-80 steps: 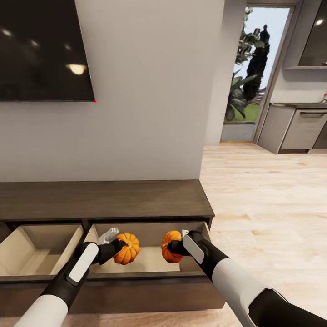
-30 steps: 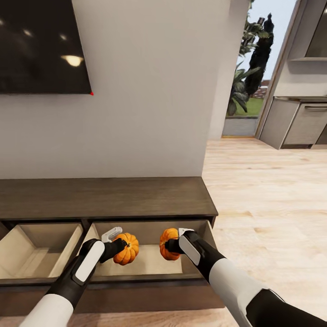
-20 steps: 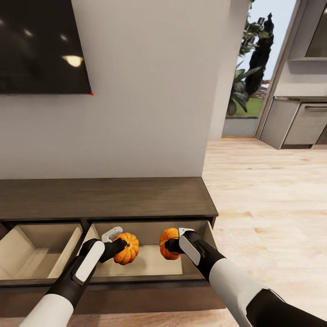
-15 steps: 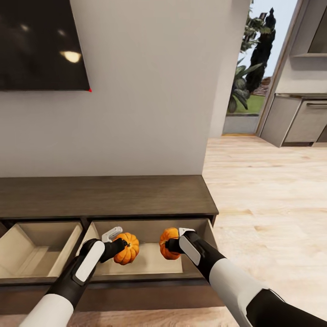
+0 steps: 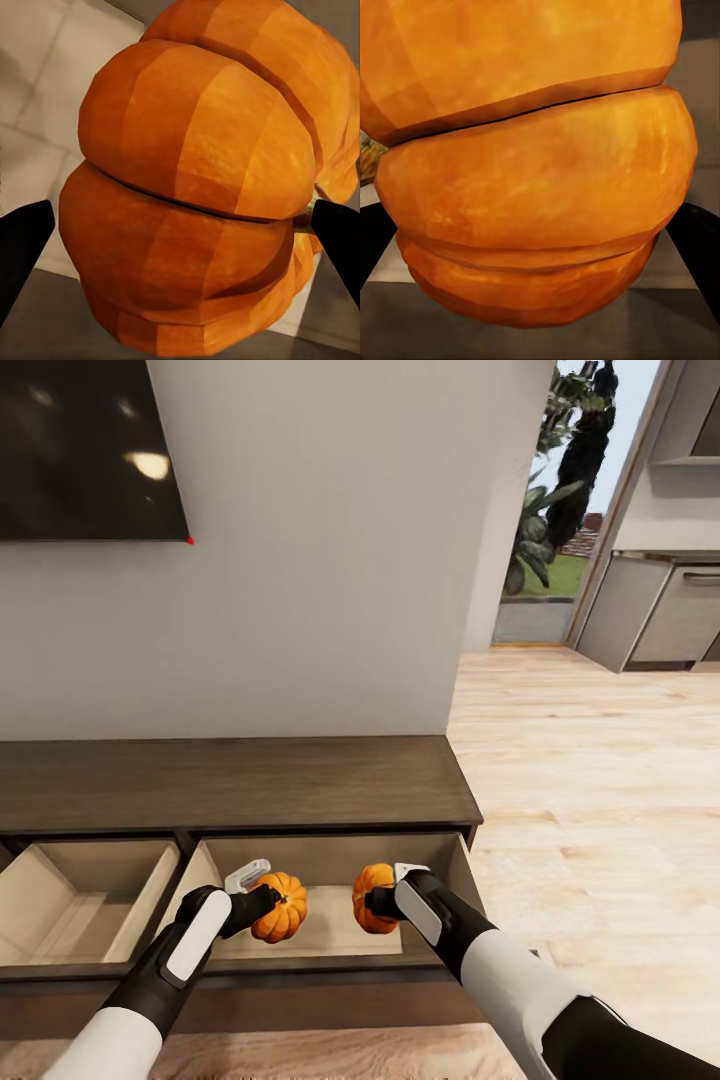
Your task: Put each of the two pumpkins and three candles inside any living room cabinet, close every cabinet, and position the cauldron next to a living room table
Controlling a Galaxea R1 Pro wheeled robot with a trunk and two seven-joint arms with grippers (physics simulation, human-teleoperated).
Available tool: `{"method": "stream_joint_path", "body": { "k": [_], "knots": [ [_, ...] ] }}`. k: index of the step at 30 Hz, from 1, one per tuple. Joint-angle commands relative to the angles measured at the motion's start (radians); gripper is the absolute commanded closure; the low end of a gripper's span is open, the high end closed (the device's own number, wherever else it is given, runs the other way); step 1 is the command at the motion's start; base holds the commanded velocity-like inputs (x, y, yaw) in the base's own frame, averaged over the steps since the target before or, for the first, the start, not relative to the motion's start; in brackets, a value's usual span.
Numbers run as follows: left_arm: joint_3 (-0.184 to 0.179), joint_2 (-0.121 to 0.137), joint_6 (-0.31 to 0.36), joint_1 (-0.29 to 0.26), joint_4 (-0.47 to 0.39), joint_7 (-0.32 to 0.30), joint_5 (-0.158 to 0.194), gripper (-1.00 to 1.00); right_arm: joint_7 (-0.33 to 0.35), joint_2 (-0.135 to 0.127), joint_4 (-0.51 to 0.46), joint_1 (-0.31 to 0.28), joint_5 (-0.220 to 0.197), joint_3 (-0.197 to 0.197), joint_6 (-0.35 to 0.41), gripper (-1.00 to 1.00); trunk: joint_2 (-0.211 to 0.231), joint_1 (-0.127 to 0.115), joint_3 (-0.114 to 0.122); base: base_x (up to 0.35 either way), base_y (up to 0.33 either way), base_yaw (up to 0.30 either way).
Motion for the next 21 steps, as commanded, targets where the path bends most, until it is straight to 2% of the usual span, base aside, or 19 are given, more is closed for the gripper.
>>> {"method": "stream_joint_path", "body": {
  "k": [1,19,20,21],
  "knots": [
    [-0.004,0.001,-0.001,-0.001,-0.002,0.01,0.011,1.0,-0.01,-0.001,-0.002,-0.001,-0.01,0.007,0.001,1.0,-0.001,0.0,-0.001,0.0,0.0,0.0],
    [-0.004,0.003,-0.001,-0.001,-0.002,0.009,0.01,1.0,-0.01,-0.001,-0.002,-0.001,-0.011,0.009,-0.006,1.0,-0.001,0.0,-0.001,0.0,0.0,0.0],
    [-0.004,0.002,-0.001,-0.001,-0.002,0.009,0.01,1.0,-0.01,0.0,-0.002,-0.001,-0.011,0.009,-0.006,-1.0,-0.001,0.0,-0.001,0.0,0.0,0.0],
    [-0.004,0.002,-0.001,-0.001,-0.002,0.009,0.01,1.0,-0.01,-0.001,-0.002,-0.001,-0.011,0.009,-0.006,-1.0,-0.001,0.0,-0.001,0.0,0.0,0.0]
  ]
}}
